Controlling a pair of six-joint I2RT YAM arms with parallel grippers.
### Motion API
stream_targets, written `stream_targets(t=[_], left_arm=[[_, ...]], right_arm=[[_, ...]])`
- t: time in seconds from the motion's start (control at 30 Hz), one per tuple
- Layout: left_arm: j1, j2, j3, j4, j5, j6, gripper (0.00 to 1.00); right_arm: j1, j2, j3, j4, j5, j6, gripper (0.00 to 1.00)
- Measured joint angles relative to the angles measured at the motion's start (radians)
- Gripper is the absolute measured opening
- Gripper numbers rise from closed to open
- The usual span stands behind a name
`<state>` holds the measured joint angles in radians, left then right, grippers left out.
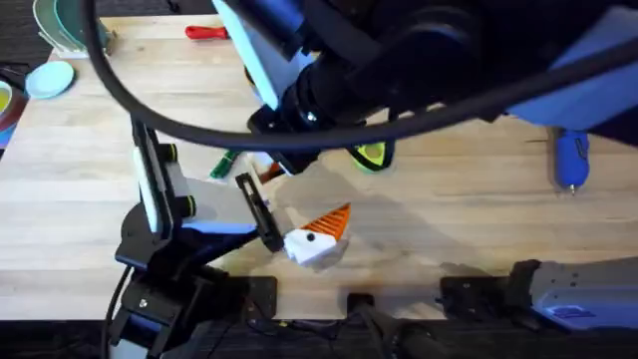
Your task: Pick up the gripper from the table and insert it into the empty holder that is missing its gripper. Then pick up a screw, insert it into the mounting hole, and use the screwdriver to tighten it. Finally, clean up the table by picking up the vegetable and placing it into the bucket.
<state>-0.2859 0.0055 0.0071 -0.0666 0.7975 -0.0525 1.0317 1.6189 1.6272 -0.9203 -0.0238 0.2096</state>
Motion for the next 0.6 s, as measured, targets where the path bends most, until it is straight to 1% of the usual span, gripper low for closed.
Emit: stream_targets(t=[0.27, 0.6], left_arm=[[0.000, 0.000, 0.000, -0.001, 0.001, 0.000, 0.992], [0.000, 0.000, 0.000, -0.001, 0.001, 0.000, 0.992]], right_arm=[[0.000, 0.026, 0.000, -0.001, 0.000, 0.000, 0.005], [0.007, 0.026, 0.000, -0.005, -0.001, 0.000, 0.005]])
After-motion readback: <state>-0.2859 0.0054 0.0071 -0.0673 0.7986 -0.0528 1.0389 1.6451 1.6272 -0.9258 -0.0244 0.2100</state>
